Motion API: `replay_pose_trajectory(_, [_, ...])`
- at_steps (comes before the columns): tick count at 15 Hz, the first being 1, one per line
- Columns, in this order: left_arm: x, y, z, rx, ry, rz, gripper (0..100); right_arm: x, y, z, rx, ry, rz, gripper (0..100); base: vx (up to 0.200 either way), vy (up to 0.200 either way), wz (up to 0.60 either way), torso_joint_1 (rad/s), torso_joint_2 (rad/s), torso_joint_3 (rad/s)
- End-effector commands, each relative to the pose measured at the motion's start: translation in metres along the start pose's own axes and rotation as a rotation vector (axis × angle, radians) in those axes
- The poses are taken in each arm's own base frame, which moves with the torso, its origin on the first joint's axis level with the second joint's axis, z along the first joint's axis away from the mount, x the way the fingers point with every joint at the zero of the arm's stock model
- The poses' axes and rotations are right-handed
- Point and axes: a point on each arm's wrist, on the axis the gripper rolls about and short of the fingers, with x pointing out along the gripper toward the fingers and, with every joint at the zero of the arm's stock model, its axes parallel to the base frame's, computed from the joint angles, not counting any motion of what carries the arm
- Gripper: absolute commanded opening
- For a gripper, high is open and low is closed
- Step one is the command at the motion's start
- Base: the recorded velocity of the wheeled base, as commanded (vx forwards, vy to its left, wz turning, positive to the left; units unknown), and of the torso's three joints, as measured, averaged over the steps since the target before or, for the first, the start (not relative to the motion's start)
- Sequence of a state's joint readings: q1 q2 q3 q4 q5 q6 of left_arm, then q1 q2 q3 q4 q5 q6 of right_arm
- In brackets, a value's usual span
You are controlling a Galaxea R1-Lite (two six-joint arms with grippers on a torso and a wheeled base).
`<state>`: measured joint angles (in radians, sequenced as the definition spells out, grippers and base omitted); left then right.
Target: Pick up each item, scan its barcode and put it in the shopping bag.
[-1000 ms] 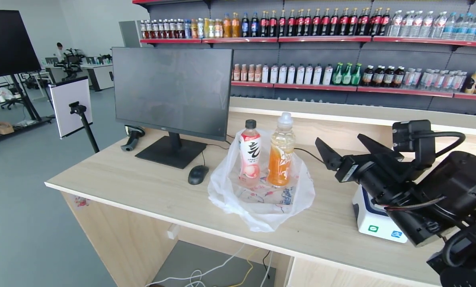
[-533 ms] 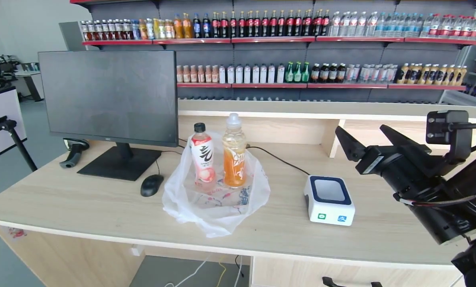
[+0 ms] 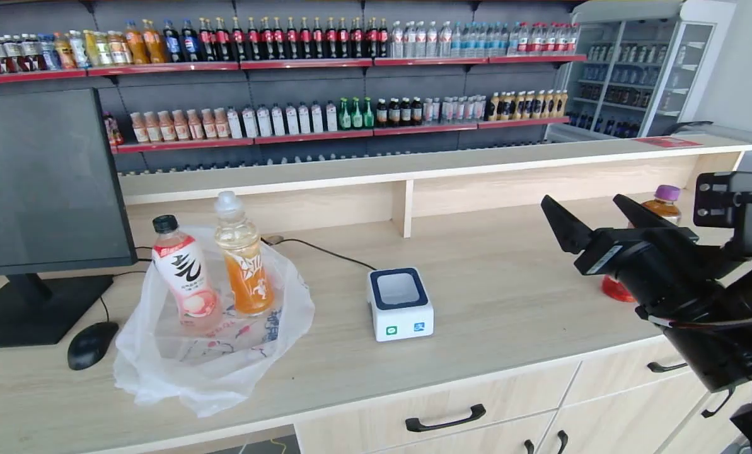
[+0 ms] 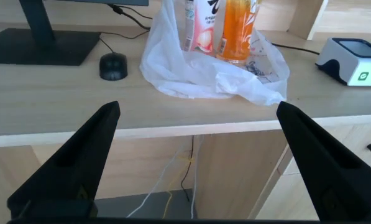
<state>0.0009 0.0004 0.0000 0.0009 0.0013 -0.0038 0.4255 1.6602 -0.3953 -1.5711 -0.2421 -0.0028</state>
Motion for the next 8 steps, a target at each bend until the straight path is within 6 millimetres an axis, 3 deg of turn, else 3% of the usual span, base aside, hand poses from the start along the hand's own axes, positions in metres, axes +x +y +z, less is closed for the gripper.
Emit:
replay_pose_trajectory(1, [0.0000, 0.0000, 0.0001, -0.002, -0.001, 0.001, 100, 0.0004, 0.0004, -0.0012, -0.001, 0.004, 0.002, 100, 0.000, -0.200, 0.00, -0.002, 0.00, 0.007])
replay_pose_trajectory(8, [0.0001, 0.0000, 0.0001, -0.002, 0.000, 0.001, 100, -0.0004, 0.0009, -0.0001, 0.001, 0.001, 0.004, 100, 0.000, -0.200, 0.00, 0.004, 0.01, 0.003])
